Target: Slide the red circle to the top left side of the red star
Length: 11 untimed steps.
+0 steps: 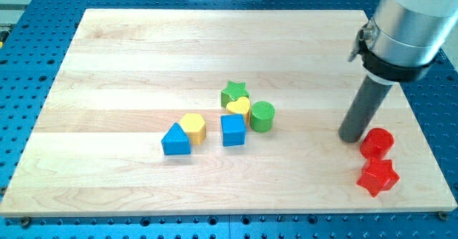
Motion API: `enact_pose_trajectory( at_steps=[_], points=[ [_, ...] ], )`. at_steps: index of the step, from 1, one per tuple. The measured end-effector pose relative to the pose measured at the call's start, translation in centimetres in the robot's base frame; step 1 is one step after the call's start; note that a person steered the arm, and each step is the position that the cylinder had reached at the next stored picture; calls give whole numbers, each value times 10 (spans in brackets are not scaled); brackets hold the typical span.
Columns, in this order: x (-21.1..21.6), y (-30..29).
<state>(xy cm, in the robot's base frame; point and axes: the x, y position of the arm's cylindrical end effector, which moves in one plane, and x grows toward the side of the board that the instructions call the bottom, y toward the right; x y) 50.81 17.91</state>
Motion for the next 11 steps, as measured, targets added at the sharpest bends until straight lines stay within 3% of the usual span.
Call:
enact_pose_trajectory(
  at_steps=[1,2,3,4,6,7,9,10,11],
  points=[
    [-34,30],
    [-14,124],
    [59,132],
    [70,94],
    [17,84],
    [10,88],
    [38,21],
    [-2,11],
    [-1,-63]
  ],
)
